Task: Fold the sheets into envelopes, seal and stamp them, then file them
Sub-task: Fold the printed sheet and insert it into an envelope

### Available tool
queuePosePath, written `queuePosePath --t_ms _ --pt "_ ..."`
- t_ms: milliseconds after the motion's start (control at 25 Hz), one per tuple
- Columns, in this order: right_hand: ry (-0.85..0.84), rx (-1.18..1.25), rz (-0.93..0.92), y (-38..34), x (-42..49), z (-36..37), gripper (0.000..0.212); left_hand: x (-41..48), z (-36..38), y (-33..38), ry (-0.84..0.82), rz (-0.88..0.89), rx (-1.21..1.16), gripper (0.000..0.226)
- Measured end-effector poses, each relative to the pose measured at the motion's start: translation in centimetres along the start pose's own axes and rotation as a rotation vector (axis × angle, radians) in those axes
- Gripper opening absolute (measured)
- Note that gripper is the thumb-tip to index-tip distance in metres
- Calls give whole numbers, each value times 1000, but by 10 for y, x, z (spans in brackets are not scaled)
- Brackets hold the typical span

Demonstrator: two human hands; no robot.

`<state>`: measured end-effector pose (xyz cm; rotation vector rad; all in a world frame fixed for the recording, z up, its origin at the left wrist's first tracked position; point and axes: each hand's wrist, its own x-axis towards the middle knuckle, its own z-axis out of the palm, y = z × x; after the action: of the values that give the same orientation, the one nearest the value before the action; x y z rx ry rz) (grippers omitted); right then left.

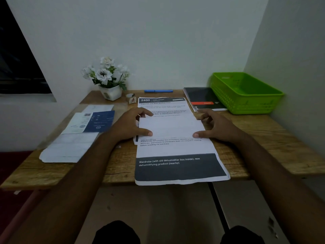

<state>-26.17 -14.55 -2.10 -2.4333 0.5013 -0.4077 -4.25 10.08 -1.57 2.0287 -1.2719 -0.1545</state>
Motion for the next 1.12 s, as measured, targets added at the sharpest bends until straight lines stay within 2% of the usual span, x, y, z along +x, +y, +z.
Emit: queuePosePath --t_ms 280,360,520,680,920,1120 --pt "54 116 21 -3 -2 -1 117 0 -1 2 87 4 -191 65" --pt "58 104 37 -2 -1 -1 118 0 -1 3 106 2 -198 57" --pt "100 187 38 -1 2 -1 93 1 -1 3 161 -59 -244 32" --pt "186 277 0 -1 2 -1 60 2 -2 2 201 -22 -264 22" --pt "214 173 -52 -2 3 0 16 0 -3 1 65 -38 -256 20" --pt "160 147 -93 -2 2 -2 26 -2 -8 0 -22 4 -135 20"
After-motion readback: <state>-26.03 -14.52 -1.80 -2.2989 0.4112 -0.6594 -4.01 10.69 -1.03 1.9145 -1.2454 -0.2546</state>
